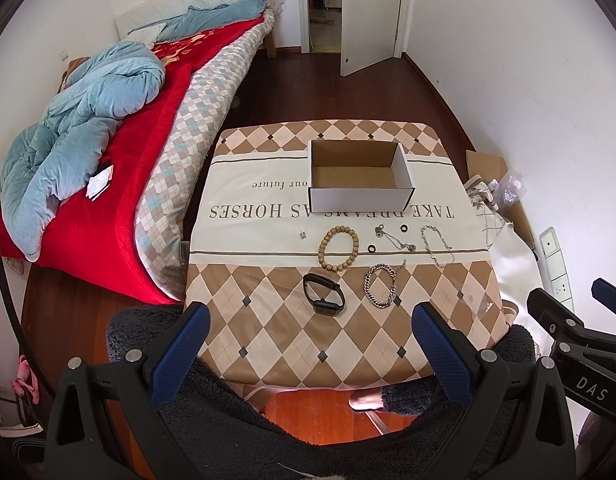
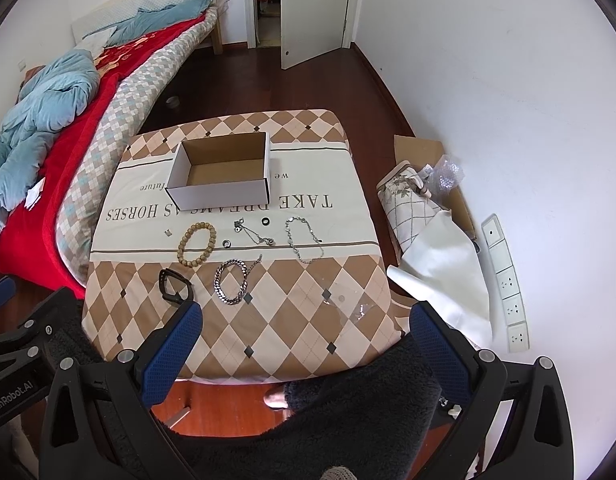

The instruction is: Organize jewelry

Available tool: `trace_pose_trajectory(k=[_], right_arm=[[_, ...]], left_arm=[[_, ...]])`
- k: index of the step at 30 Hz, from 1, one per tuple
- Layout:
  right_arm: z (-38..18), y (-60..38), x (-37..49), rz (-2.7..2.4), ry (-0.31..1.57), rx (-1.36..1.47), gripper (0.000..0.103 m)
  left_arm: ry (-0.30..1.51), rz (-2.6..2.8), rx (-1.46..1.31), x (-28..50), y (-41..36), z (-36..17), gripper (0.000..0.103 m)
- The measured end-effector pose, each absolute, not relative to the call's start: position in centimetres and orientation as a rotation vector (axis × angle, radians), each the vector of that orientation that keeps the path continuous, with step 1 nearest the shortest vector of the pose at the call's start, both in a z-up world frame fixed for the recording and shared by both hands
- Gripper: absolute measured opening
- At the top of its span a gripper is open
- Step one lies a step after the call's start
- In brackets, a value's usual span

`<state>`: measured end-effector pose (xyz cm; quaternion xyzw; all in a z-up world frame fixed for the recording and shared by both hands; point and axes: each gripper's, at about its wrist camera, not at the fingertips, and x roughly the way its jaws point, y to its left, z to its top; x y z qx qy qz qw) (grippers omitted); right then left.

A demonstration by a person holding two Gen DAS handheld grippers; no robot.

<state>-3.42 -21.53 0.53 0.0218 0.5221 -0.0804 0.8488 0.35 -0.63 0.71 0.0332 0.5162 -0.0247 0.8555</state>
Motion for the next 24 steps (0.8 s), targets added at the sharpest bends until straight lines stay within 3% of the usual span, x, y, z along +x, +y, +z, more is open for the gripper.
trace_pose_trajectory(k=[24], right_arm=[[-1.5, -22.6, -1.4, -0.178, 1.127, 0.103, 0.103]], left_arm=[[1.074, 0.020, 0.065, 2.6, 0.9, -0.5, 0.103]])
